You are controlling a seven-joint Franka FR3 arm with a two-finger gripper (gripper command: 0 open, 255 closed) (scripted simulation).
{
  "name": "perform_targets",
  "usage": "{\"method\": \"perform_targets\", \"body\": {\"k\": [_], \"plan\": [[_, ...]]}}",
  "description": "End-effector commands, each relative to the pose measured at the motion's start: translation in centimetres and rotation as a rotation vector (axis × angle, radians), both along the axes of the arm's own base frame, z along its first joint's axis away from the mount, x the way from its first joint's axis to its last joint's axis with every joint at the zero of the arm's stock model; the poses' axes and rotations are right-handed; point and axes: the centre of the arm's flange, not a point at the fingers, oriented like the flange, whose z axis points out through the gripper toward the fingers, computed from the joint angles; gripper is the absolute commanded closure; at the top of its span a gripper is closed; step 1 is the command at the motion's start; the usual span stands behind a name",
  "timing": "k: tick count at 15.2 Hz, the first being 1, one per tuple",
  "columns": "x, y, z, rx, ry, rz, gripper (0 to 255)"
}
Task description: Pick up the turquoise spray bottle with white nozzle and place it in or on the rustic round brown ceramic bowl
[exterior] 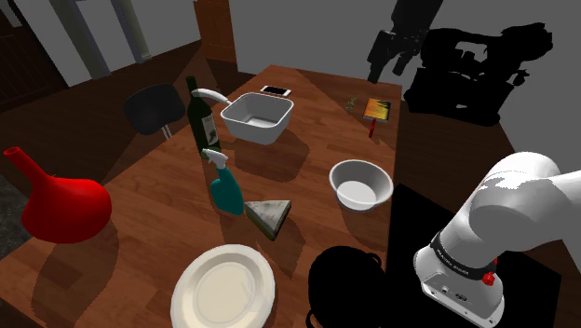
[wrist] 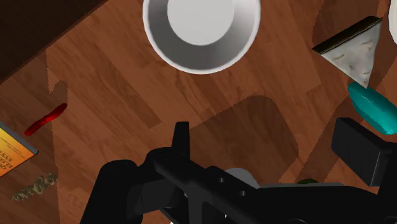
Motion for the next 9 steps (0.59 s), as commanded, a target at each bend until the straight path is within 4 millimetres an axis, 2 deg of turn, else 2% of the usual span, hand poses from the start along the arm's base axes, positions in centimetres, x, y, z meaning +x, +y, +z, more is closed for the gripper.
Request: {"method": "perform_targets", "body": {"k": [1,9], "plan": [[0.0,0.0,0.0,0.000,0.000,0.000,0],[7.4,7.1,-3.5,-0.008,0.038,0.100,0]]}}
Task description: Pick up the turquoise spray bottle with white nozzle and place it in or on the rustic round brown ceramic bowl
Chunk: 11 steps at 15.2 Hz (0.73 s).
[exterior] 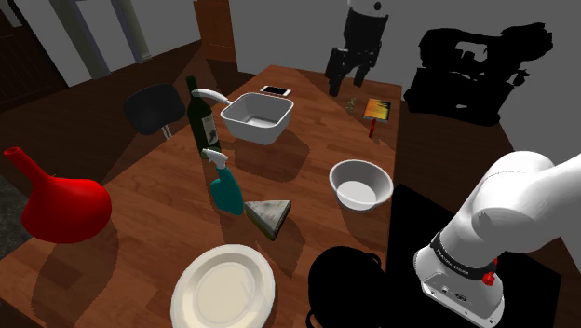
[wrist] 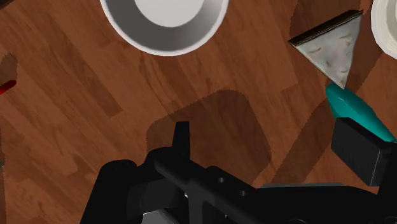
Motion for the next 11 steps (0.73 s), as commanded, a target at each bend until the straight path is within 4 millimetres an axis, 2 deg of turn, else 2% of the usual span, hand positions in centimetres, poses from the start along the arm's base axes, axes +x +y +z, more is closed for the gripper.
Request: {"method": "perform_targets", "body": {"k": [1,11], "plan": [[1.9,1.8,-1.0,-0.001,0.009,0.026,0],[9.8,11.7,-5.9,-0.012,0.056,0.151,0]]}}
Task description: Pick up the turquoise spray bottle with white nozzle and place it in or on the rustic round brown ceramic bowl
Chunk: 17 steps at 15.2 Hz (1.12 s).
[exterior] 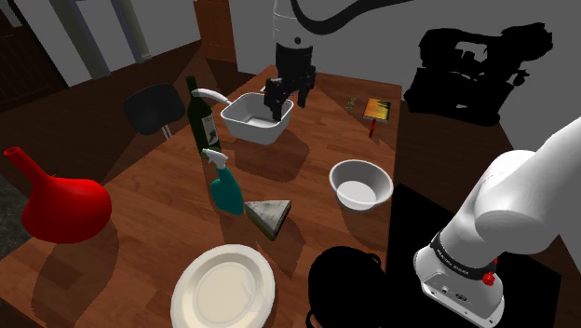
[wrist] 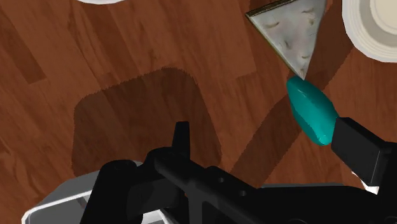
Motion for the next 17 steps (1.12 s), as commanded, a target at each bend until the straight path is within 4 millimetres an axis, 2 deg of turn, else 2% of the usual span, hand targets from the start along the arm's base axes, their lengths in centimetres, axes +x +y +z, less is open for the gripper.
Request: {"method": "perform_targets", "body": {"k": [1,14,17], "plan": [[1.4,2.2,-0.9,-0.001,0.009,0.025,0],[9.2,16.3,-8.0,-0.015,0.070,0.188,0],[9.4,16.9,-9.3,-0.015,0.073,0.193,0]]}}
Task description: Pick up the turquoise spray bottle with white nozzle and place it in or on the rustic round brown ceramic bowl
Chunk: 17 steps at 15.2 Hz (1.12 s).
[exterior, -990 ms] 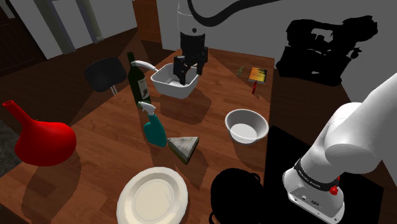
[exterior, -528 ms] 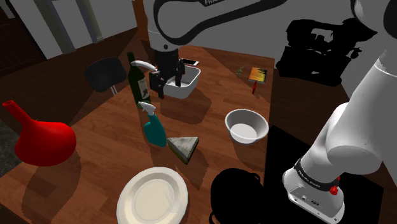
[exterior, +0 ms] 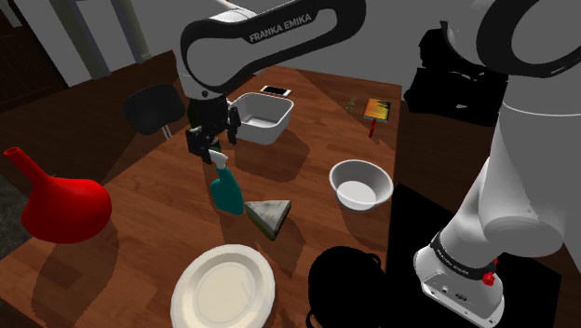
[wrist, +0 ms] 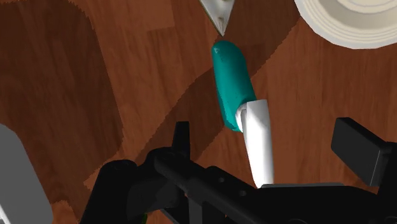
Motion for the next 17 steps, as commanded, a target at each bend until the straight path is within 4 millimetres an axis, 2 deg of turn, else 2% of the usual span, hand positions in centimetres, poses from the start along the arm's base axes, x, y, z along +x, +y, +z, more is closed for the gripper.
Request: {"method": "perform_targets", "body": {"k": [1,6,13,14,17], "plan": [[0.1,0.3,-1.0,0.000,0.000,0.002,0],[0.1,0.3,-3.5,0.000,0.000,0.002,0],[0.1,0.3,-3.4,0.000,0.000,0.002,0],[0.1,0.3,-3.4,0.000,0.000,0.002,255],[0.1,0.3,-3.4,0.000,0.000,0.002,255]]}}
